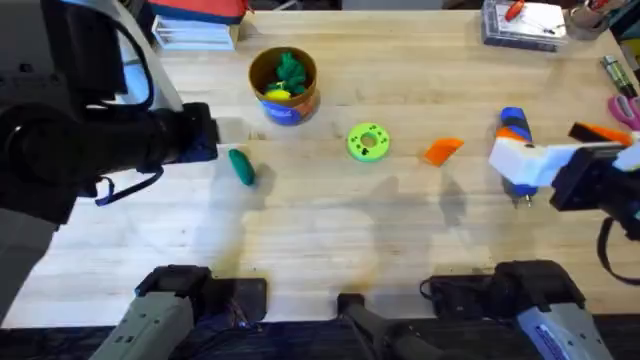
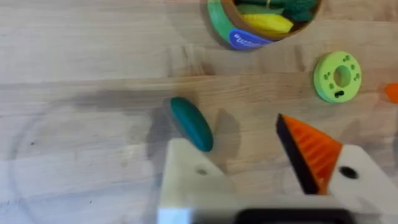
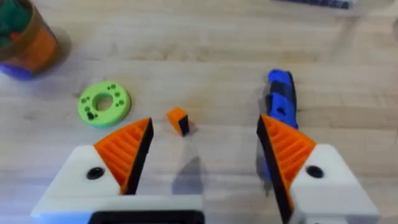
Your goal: Pick up the gripper from the table and insert it into the empty holder that is missing its gripper. Then pick up a screw, insert it into the mounting hole, and use the screwdriver to tighten it. Finally, clean up the table by picking up the vegetable and placing it into the bucket.
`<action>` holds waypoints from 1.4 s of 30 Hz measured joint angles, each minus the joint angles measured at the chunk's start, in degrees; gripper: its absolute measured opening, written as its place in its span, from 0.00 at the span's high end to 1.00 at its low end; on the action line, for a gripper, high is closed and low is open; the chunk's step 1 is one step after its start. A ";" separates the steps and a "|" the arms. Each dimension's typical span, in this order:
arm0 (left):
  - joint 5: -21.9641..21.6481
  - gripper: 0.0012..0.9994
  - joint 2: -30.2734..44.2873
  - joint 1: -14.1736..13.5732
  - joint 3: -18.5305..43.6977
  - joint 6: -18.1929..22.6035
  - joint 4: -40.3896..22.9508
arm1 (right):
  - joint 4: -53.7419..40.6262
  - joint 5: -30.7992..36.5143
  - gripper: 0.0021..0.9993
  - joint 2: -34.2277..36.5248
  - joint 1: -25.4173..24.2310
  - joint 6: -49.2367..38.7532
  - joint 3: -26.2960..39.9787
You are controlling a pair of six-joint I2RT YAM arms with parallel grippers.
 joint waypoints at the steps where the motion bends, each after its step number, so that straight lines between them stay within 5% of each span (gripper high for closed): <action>1: 0.63 0.49 0.01 -0.36 0.00 0.47 0.57 | -0.87 0.00 0.01 0.00 0.00 0.00 0.00; 3: 2.54 0.17 0.01 -1.70 0.00 1.40 2.73 | -3.04 0.00 0.01 0.00 0.00 0.00 0.00; 5: 5.36 0.03 0.01 -3.52 0.00 2.18 6.76 | -5.27 0.00 0.01 0.00 0.00 0.00 0.00; 11: 14.66 0.01 -0.66 -8.65 0.00 4.27 21.42 | -12.75 0.00 0.01 0.00 0.00 0.00 0.00; 19: 17.98 0.01 -0.95 -9.18 0.00 4.93 21.72 | -15.94 0.00 0.01 0.00 0.00 0.00 0.00; 28: 17.85 0.01 -1.46 -10.81 -1.76 14.07 26.02 | -15.96 0.00 0.01 0.00 0.00 0.00 0.00; 36: 16.14 0.01 -17.79 -12.88 -14.45 16.79 29.30 | -15.96 0.00 0.01 0.00 0.00 0.00 0.00; 42: 15.89 0.01 -32.07 -14.30 -27.78 17.07 39.19 | -15.96 0.00 0.01 0.00 0.00 0.00 0.00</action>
